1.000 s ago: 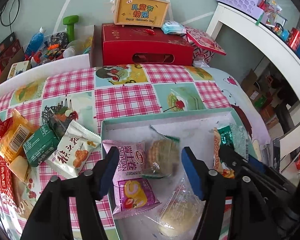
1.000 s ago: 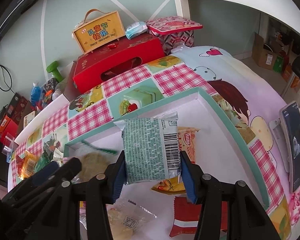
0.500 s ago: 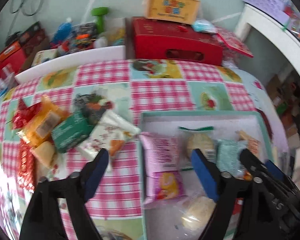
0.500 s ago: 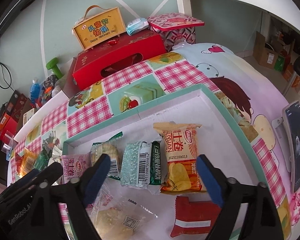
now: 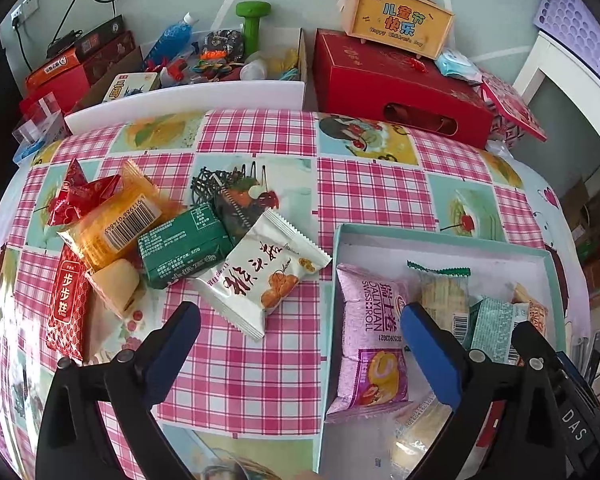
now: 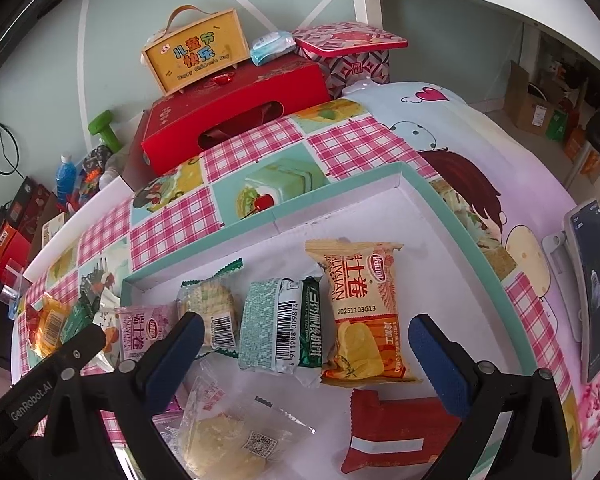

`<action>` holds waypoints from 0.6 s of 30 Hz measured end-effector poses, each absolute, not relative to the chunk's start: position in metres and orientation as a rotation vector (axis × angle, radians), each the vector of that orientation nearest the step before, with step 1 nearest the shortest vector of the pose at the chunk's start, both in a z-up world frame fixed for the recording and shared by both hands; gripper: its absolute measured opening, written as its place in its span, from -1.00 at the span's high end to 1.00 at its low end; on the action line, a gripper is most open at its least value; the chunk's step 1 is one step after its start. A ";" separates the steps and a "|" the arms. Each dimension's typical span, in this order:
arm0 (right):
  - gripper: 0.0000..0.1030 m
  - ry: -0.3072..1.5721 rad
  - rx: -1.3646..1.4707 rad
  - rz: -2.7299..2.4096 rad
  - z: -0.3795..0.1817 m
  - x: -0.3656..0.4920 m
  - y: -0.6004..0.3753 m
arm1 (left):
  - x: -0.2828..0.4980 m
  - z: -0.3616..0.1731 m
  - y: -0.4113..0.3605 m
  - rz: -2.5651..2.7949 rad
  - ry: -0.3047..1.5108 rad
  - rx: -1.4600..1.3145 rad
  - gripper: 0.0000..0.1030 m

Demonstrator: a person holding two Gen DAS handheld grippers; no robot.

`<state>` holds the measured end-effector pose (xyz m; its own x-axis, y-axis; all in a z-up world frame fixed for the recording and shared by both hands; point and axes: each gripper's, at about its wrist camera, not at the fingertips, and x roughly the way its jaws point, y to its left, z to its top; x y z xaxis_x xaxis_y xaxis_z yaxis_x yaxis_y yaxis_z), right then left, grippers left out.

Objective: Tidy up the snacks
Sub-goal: 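Move both tools back to the pile toward the red bag and white bag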

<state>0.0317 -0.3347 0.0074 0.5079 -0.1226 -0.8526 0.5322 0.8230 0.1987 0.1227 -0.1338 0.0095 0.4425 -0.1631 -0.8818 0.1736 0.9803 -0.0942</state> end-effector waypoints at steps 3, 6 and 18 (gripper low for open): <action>-1.00 0.957 0.458 -0.417 0.013 0.032 -0.330 | 0.118 0.010 -0.131 -0.219 1.104 0.025 -0.94; -1.00 0.950 0.421 -0.404 0.020 0.034 -0.319 | 0.115 0.007 -0.123 -0.212 1.131 0.023 -0.94; -1.00 0.996 0.303 -0.311 0.024 0.051 -0.260 | 0.115 0.007 -0.049 -0.132 1.152 -0.035 -0.94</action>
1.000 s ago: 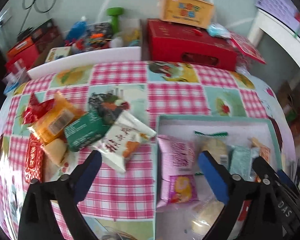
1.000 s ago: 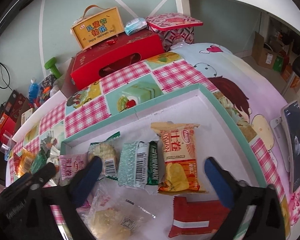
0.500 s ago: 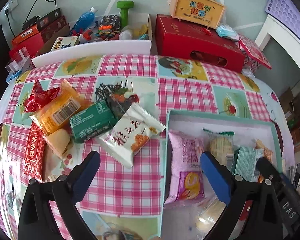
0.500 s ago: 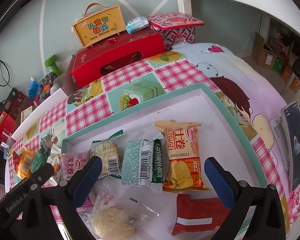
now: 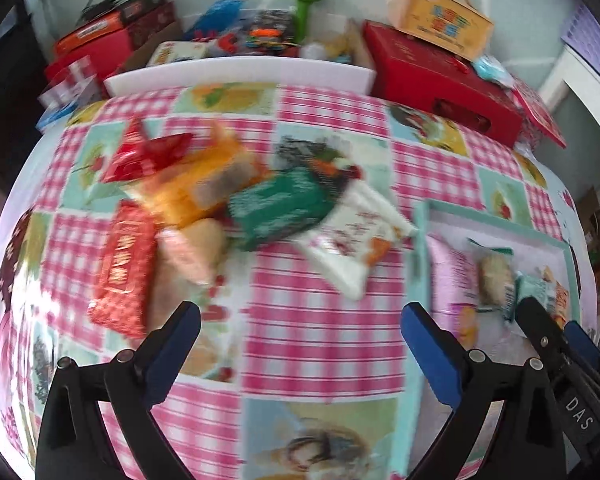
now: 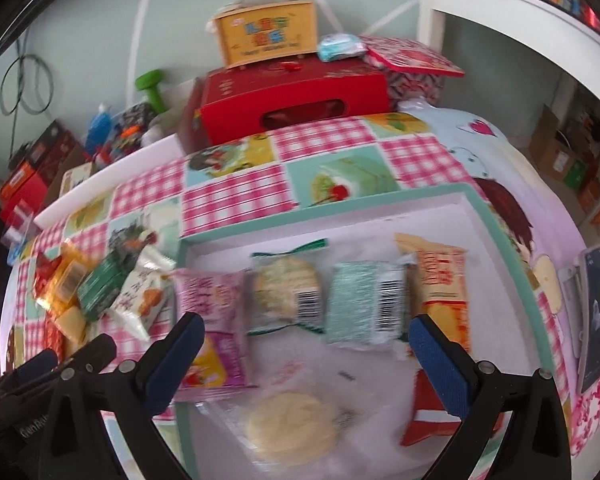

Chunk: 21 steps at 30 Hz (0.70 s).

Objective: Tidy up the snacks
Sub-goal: 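Move both tools back to the pile toward the red bag and white bag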

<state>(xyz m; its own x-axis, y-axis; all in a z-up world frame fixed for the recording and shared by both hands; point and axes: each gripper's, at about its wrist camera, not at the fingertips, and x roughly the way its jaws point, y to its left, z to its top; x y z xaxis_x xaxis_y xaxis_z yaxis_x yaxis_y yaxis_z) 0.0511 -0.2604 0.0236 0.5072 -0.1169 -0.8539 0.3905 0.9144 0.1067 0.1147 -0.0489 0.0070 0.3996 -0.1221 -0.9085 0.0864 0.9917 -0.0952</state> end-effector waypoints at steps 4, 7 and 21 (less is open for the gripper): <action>-1.00 0.994 0.280 -0.248 0.025 0.057 -0.234 | 0.119 0.010 -0.005 -0.047 1.140 -0.095 -0.94; -1.00 0.988 0.259 -0.195 0.025 0.063 -0.213 | 0.122 0.008 0.028 0.013 1.144 -0.141 -0.94; -0.70 1.049 0.294 -0.033 0.009 0.088 -0.153 | 0.149 -0.013 0.078 0.095 1.168 -0.167 -0.94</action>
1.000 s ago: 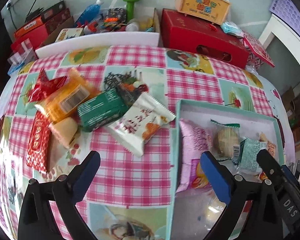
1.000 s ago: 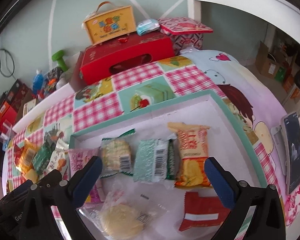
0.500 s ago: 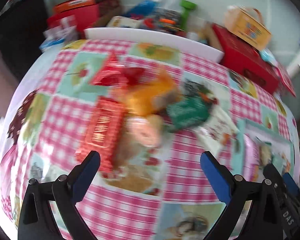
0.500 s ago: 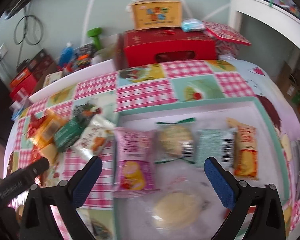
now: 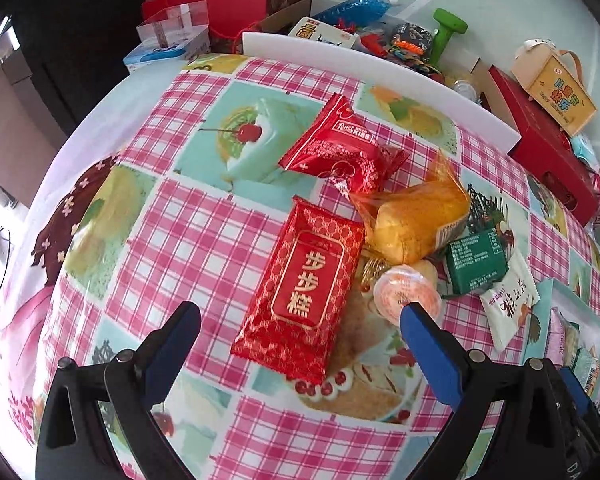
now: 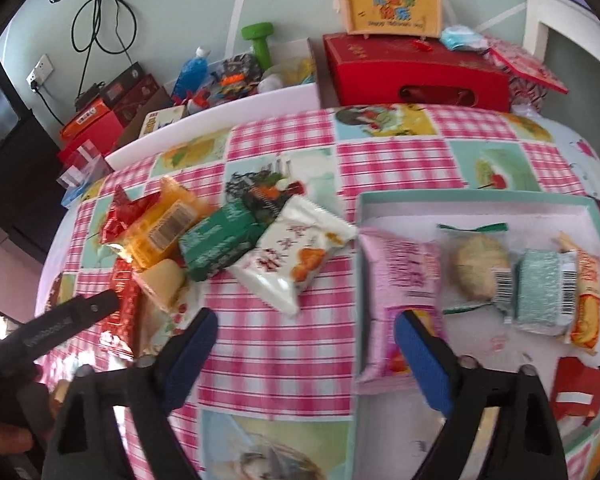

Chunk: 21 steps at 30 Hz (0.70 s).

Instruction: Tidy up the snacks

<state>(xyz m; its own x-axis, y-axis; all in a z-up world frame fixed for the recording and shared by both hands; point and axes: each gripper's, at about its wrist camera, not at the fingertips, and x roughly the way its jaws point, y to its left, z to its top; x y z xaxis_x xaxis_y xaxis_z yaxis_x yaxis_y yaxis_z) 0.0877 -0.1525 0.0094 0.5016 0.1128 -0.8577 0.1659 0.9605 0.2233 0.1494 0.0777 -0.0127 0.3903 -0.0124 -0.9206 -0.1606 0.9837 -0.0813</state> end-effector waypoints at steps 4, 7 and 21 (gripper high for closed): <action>-0.50 1.080 0.298 -0.010 0.012 0.107 -0.142 | 0.157 -0.016 0.080 0.076 1.167 -0.150 -0.94; -0.42 1.134 0.316 -0.017 0.009 0.129 -0.141 | 0.162 -0.021 0.080 0.065 1.178 -0.145 -0.94; -0.26 1.305 0.295 -0.152 -0.024 0.186 -0.135 | 0.176 -0.036 0.089 0.020 1.202 -0.173 -0.90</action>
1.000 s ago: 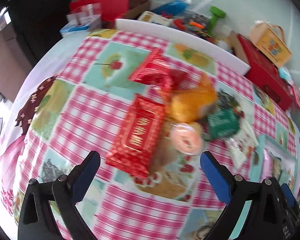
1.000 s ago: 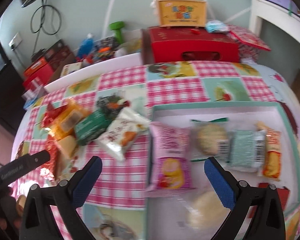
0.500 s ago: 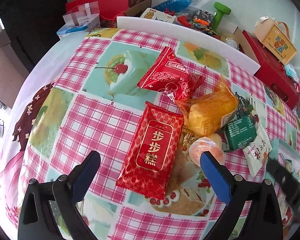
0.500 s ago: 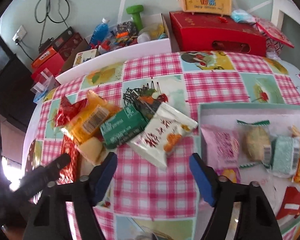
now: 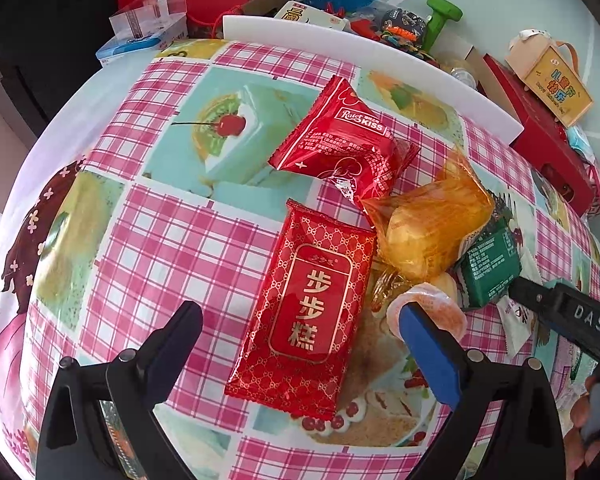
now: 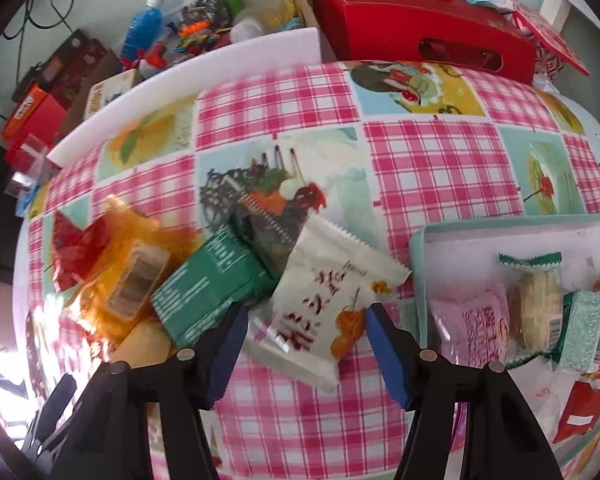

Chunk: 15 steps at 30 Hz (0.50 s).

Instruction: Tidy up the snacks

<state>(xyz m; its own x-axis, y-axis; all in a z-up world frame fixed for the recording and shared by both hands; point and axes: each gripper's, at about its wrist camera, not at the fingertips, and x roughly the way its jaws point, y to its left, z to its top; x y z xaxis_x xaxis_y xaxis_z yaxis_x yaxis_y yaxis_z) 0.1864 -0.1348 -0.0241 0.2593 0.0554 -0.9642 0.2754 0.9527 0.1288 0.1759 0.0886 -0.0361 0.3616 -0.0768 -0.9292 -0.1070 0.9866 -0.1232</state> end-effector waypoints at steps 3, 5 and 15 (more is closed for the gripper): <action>-0.26 1.311 0.282 -0.166 -0.026 0.193 -0.134 | 0.180 -0.042 0.087 0.015 1.212 -0.173 -0.81; -0.26 1.315 0.270 -0.160 -0.026 0.195 -0.132 | 0.181 -0.045 0.087 0.019 1.221 -0.168 -0.81; -0.26 1.400 0.246 -0.181 -0.045 0.204 -0.130 | 0.191 -0.050 0.081 0.042 1.213 -0.113 -0.56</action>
